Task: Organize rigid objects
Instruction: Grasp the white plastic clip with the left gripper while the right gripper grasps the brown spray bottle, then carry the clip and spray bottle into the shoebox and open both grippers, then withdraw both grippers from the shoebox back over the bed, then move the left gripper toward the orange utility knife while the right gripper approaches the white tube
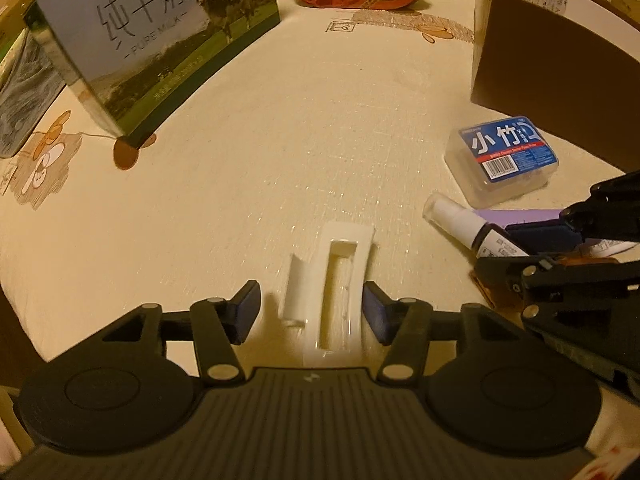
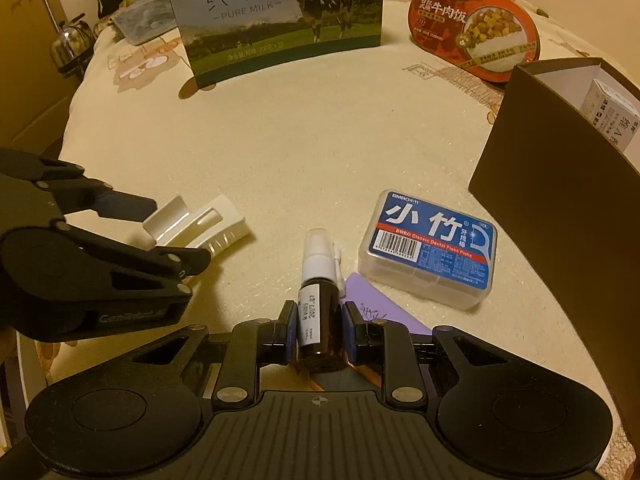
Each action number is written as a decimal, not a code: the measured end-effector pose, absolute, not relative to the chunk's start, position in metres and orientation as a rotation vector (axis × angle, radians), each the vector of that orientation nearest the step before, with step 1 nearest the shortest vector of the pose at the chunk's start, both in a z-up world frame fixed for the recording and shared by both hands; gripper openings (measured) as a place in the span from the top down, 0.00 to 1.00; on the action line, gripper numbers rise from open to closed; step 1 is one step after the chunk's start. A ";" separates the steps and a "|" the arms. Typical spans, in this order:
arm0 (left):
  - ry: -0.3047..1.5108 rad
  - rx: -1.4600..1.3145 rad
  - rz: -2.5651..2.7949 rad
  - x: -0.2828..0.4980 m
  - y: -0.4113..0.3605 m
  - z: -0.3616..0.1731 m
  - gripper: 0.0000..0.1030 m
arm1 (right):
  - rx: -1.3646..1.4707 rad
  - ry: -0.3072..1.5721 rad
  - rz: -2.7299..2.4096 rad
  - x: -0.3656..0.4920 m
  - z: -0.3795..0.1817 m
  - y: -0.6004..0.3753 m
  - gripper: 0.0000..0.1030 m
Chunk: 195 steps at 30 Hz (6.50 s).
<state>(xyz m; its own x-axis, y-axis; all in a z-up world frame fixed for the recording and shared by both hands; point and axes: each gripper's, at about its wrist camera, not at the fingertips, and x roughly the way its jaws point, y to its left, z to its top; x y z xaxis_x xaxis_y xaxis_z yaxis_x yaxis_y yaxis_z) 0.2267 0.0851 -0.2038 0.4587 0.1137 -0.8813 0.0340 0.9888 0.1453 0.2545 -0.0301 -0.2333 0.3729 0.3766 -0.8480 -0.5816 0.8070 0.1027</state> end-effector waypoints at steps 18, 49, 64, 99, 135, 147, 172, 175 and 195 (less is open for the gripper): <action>1.110 0.100 0.080 0.234 0.087 -0.209 0.64 | -0.194 1.008 0.594 0.264 -0.236 -0.029 0.81; 0.972 0.054 -0.035 0.221 0.019 -0.106 0.65 | 0.007 0.877 0.508 0.217 -0.142 -0.132 0.81; 0.847 0.158 -0.288 0.296 -0.110 -0.064 0.65 | 0.181 0.744 0.203 0.259 -0.087 -0.261 0.81; 0.902 0.199 -0.356 0.422 -0.189 -0.114 0.55 | 0.432 0.800 0.061 0.367 -0.139 -0.347 0.66; 0.890 -0.031 -0.155 0.207 -0.068 -0.010 0.55 | 0.358 0.793 0.158 0.205 -0.035 -0.278 0.40; 0.843 -0.044 -0.094 0.129 -0.046 0.020 0.55 | 0.303 0.787 0.259 0.138 -0.008 -0.244 0.40; 0.847 0.008 -0.071 0.072 -0.043 0.012 0.55 | 0.240 0.776 0.318 0.084 -0.013 -0.233 0.40; 0.866 -0.019 -0.068 0.076 -0.034 0.002 0.55 | 0.214 0.791 0.324 0.088 -0.020 -0.227 0.40; 1.029 -0.093 -0.052 0.103 -0.019 -0.075 0.55 | 0.212 0.945 0.300 0.130 -0.091 -0.223 0.40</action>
<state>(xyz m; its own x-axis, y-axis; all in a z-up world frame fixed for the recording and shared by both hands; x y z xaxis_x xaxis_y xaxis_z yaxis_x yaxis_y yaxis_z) 0.1033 -0.0188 -0.0755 0.5149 -0.0869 -0.8528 -0.0010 0.9948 -0.1019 0.1297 -0.2231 -0.0911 0.5489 0.3427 -0.7624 -0.1590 0.9382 0.3073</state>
